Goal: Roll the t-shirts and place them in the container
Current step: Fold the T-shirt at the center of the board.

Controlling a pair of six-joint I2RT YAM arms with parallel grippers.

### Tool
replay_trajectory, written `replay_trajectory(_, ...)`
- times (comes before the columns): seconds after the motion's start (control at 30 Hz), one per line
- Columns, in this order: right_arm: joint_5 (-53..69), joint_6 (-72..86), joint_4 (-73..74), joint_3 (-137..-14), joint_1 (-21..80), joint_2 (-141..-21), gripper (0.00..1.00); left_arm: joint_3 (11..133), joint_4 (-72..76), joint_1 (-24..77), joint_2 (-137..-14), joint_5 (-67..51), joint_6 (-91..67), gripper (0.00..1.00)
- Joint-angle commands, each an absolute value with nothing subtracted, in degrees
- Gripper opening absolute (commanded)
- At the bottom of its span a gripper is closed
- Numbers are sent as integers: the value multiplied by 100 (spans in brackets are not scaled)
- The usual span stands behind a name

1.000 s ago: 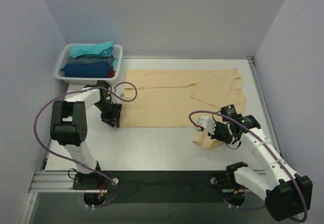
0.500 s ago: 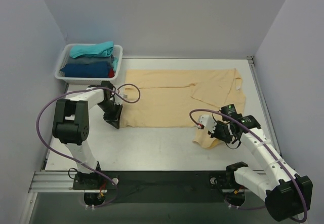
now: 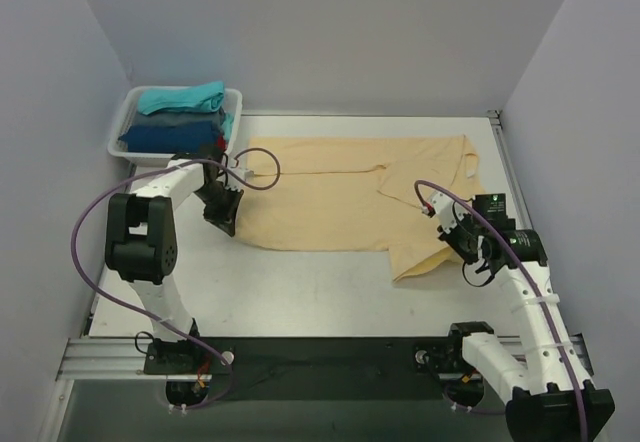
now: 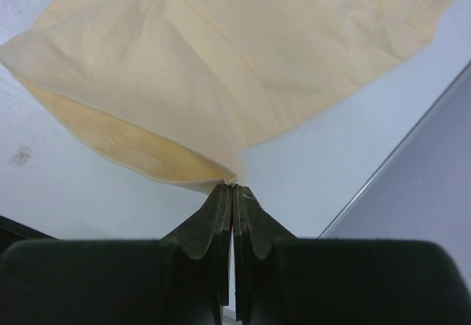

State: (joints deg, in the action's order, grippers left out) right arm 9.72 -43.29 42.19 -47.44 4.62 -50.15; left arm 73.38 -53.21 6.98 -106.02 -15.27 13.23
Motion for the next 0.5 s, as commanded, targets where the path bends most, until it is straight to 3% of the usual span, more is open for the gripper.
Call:
replay_trajectory(0.0, 712, -4131, 4026, -5193, 177, -5124, 0, 7944, -5502, 694, -10766, -1600, 1529, 0)
replay_trajectory(0.47, 976, -3850, 3059, -6687, -747, -6670, 0, 9289, -5730, 668, -11250, -1450, 1450, 0)
